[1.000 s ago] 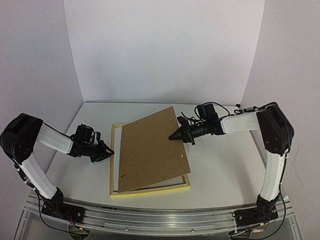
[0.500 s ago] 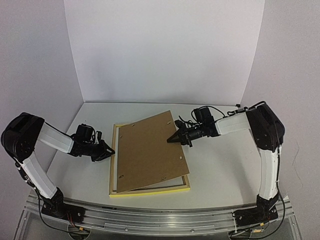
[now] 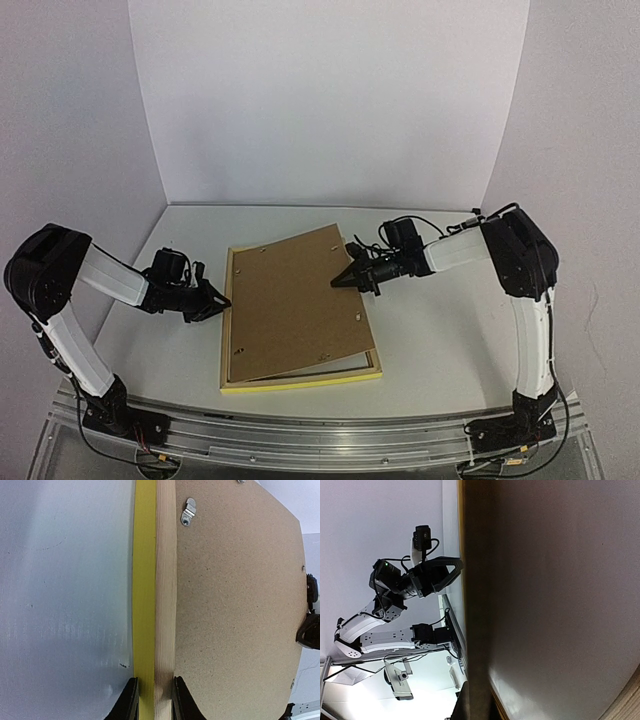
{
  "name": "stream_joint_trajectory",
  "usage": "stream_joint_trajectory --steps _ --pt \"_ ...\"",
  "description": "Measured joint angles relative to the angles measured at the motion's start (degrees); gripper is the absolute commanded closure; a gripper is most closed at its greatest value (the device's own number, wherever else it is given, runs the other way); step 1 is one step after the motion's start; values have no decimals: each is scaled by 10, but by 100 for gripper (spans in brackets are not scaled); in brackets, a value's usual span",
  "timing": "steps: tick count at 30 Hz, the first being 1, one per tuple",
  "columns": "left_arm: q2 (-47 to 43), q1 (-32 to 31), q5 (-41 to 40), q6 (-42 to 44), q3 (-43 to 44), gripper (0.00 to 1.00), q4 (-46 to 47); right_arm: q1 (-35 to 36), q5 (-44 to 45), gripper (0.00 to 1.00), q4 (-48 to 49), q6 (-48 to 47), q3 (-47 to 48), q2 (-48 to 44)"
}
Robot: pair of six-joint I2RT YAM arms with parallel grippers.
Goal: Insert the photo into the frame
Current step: Place the photo frame item in the photo frame.
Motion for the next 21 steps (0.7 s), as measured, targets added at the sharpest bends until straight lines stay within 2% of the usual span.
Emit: stream_joint_trajectory --steps 12,16,21 --pt "3 3 4 -6 -1 89 8 3 4 99 12 0 5 18" --pt "3 3 1 -5 -1 94 7 4 16 86 5 -5 5 18" --pt "3 2 -2 -5 -1 95 8 13 81 70 -53 -30 3 18"
